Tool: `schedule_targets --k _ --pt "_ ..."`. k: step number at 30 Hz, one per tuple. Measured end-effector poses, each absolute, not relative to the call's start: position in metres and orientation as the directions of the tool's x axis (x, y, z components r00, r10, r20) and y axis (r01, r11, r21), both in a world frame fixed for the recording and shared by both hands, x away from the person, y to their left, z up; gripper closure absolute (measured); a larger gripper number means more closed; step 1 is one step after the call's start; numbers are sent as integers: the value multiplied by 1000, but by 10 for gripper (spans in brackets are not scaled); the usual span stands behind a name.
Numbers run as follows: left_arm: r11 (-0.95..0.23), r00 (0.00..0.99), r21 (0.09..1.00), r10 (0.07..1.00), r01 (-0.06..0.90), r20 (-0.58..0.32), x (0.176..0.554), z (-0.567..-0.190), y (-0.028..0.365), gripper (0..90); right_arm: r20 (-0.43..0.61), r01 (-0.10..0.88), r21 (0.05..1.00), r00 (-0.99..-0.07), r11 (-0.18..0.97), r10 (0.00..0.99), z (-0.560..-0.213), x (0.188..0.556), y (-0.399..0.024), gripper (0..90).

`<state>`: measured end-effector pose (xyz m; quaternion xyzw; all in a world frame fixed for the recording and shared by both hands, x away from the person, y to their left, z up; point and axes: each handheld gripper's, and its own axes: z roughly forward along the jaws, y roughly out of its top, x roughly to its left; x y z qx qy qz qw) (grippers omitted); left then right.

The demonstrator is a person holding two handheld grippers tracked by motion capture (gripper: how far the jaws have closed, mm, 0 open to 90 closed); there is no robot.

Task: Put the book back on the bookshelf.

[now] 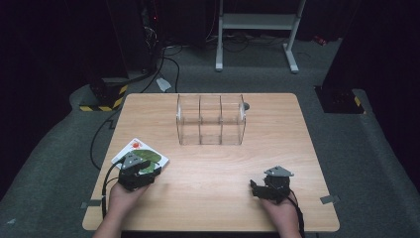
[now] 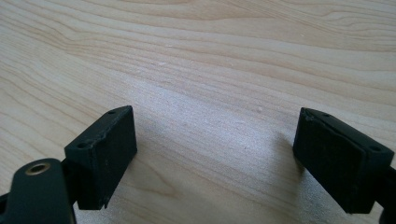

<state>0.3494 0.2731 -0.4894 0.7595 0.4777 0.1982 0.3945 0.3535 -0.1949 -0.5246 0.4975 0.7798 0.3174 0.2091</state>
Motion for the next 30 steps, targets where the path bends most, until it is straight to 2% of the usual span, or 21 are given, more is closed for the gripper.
schedule_targets --k 4,7,11,19,26,30 --pt "-216 443 788 893 577 -80 351 -490 285 453 -10 643 703 -417 303 909 -525 354 -195 131" --pt "-216 435 792 898 571 -68 349 -490 294 583 -10 643 703 -417 303 909 -525 353 -195 132" --pt "-185 385 788 920 588 -71 351 -494 309 704 -10 643 703 -419 304 908 -525 354 -195 131" --pt "-184 327 763 944 620 -37 356 -509 319 874 -11 641 703 -421 306 907 -525 354 -195 132" --pt "-198 332 762 943 617 -23 356 -513 320 890 -11 641 703 -422 307 907 -525 354 -195 132" --pt "-188 367 763 928 619 -70 354 -514 319 894 -13 640 704 -422 308 906 -525 354 -195 131"
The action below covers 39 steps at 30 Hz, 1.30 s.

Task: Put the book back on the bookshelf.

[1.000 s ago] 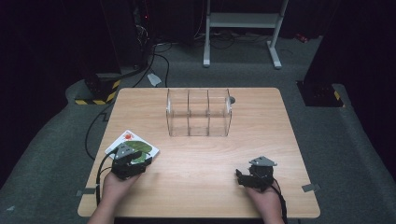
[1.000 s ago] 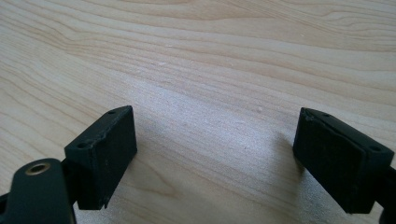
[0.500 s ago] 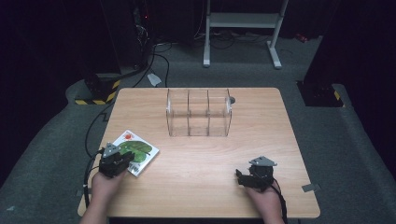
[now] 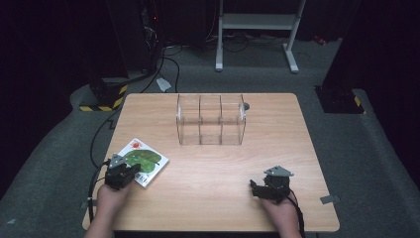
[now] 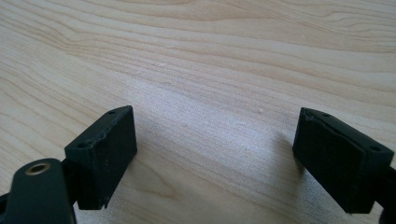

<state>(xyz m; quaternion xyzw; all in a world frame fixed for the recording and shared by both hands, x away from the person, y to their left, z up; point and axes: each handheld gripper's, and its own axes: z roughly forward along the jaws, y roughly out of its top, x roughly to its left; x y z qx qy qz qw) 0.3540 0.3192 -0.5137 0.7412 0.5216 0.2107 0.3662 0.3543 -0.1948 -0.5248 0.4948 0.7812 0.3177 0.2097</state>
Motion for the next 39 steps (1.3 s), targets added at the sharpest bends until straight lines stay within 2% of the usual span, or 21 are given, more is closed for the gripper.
schedule_targets --k 7,11,15,19,21,23,27,31,36,39 --pt "-211 425 771 901 601 -84 351 -515 305 898 -14 639 704 -422 309 906 -525 354 -195 132" --pt "-265 438 763 899 589 -25 351 -512 294 897 -14 640 704 -422 308 907 -525 355 -195 132" --pt "-221 375 775 927 591 -22 357 -512 308 821 -13 640 704 -423 309 906 -525 355 -195 131" --pt "-168 299 776 954 607 -27 367 -512 335 823 -13 639 704 -424 309 906 -525 355 -195 131" --pt "-154 265 780 964 607 -15 370 -512 344 796 -13 640 704 -423 309 906 -525 355 -195 132" --pt "-140 230 771 973 621 -8 374 -515 353 746 -14 639 704 -424 310 906 -525 355 -195 132" --pt "-81 154 773 988 629 -21 376 -518 368 588 -11 642 704 -420 305 907 -525 354 -194 133" --pt "-62 123 778 992 625 -20 378 -521 374 437 -11 642 704 -419 304 908 -525 354 -194 133" --pt "-37 85 773 996 633 -22 378 -522 379 310 -11 642 704 -418 304 909 -525 354 -194 136" --pt "-10 77 772 996 635 -51 378 -523 381 287 -11 642 704 -418 303 909 -525 353 -194 136"
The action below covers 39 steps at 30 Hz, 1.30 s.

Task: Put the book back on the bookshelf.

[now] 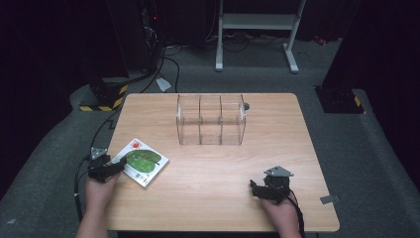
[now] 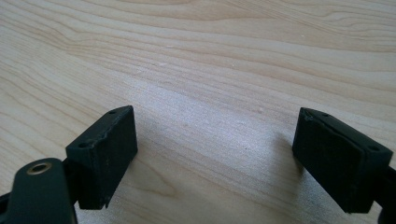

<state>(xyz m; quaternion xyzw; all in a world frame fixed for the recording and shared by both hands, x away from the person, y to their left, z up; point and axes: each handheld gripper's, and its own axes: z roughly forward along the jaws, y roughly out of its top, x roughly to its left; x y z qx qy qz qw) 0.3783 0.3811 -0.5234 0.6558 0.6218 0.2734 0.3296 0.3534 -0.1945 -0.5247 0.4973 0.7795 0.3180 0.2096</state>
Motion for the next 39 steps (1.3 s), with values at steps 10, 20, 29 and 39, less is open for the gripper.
schedule_targets --k 10,20,29,39 --pt "-11 143 756 984 655 -109 378 -523 378 303 -11 642 704 -418 303 909 -525 353 -195 136" --pt "-120 295 732 948 671 -116 372 -518 351 377 -11 642 704 -417 303 909 -525 353 -194 136" --pt "-155 356 719 924 677 -136 363 -516 335 439 -10 643 704 -418 303 909 -525 353 -194 136" --pt "-201 411 715 902 670 -131 358 -515 310 455 -11 640 704 -424 308 905 -525 354 -195 137"
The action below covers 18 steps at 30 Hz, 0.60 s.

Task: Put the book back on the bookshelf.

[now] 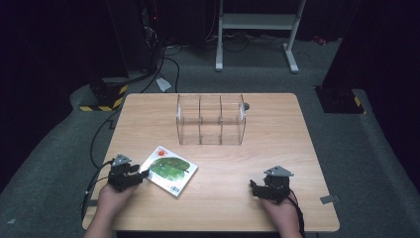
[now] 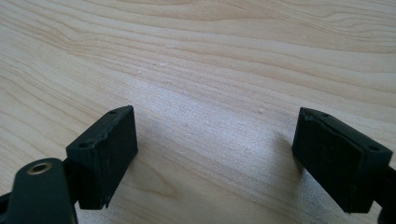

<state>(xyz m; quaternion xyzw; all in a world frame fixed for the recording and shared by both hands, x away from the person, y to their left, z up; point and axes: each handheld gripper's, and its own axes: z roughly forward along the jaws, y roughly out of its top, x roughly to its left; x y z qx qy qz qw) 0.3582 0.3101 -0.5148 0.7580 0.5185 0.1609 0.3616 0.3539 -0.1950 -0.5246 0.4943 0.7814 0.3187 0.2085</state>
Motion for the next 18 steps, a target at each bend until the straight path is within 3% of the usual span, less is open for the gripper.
schedule_targets --k 10,14,18 --pt "-229 451 718 883 657 -131 354 -515 285 447 -11 639 704 -425 308 905 -525 354 -195 137" --pt "-278 462 724 885 631 -63 351 -513 274 422 -11 639 704 -426 309 905 -525 354 -195 137" --pt "-252 450 730 889 635 -84 349 -513 270 406 -12 637 704 -430 313 903 -525 355 -195 137"
